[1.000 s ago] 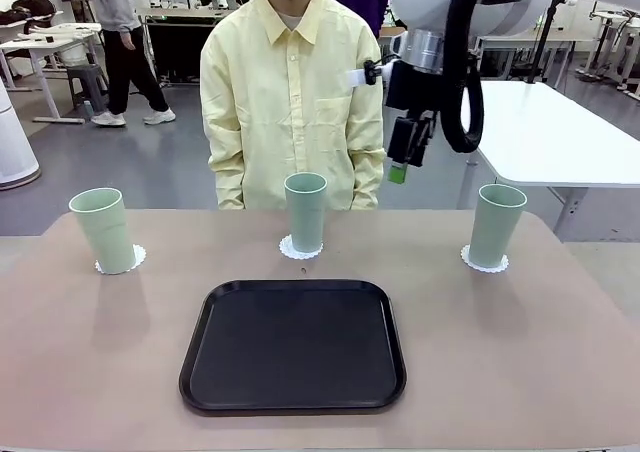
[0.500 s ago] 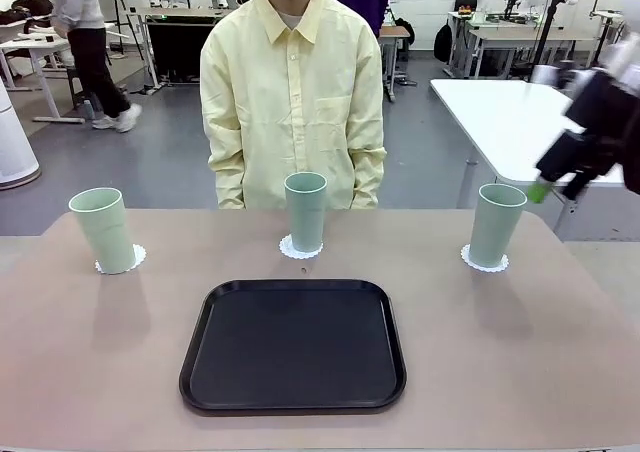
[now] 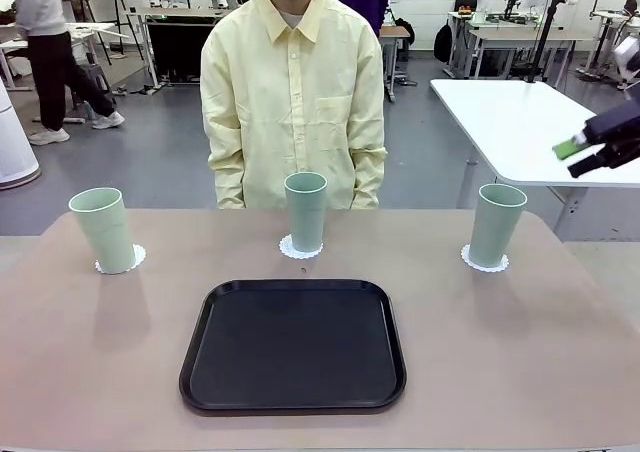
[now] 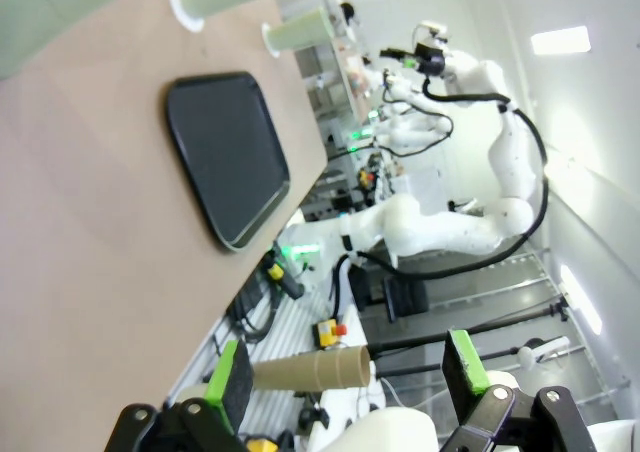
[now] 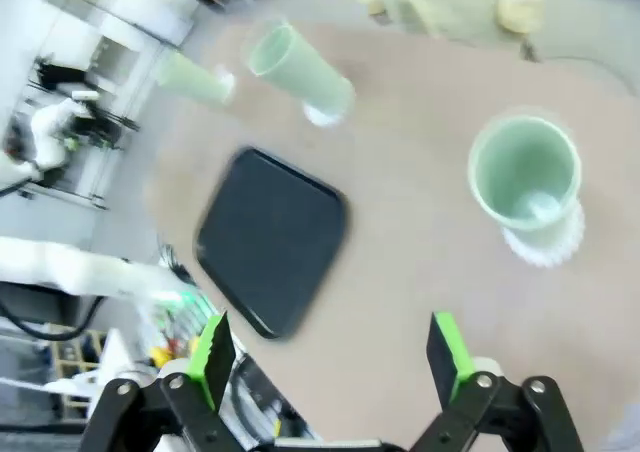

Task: Place coasters on the table and set cups on them.
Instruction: Take one Reusable plastic cup from the Flat Tray and place it on a coaster set by the human.

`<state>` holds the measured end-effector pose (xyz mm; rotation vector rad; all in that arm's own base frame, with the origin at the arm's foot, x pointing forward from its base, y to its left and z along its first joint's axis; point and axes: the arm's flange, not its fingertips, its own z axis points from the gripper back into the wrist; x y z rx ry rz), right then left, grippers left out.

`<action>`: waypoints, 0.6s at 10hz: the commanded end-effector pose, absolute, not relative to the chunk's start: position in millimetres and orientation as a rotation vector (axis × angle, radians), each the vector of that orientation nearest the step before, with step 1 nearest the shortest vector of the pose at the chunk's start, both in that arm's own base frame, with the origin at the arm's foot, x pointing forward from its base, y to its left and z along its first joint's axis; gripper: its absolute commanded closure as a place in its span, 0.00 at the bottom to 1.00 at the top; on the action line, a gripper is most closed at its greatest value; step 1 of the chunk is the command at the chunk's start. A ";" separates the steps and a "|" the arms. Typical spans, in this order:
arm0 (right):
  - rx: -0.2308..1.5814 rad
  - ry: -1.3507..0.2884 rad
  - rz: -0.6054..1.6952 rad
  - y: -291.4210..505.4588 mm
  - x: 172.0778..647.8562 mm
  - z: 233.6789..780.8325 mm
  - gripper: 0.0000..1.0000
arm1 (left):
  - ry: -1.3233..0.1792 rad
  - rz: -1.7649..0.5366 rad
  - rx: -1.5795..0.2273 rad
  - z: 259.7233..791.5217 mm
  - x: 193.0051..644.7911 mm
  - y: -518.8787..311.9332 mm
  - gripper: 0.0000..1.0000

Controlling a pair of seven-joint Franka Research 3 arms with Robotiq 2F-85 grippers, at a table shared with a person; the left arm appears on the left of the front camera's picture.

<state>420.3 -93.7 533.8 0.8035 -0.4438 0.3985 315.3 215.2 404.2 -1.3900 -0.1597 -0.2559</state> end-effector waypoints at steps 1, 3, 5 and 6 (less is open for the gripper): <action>1.195 -0.464 0.460 -133.5 429.4 518.3 0.00 | -0.167 -0.256 -1.393 406.8 314.1 215.9 0.00; 1.304 -0.401 0.374 -171.7 410.8 490.2 0.00 | -0.167 -0.256 -1.393 406.8 314.1 215.9 0.00; 1.330 -0.315 0.300 -195.2 388.5 467.4 0.00 | -0.167 -0.256 -1.393 406.8 314.1 215.9 0.00; 1.329 -0.243 0.289 -199.1 384.4 456.4 0.00 | -0.167 -0.256 -1.393 406.8 314.1 215.9 0.00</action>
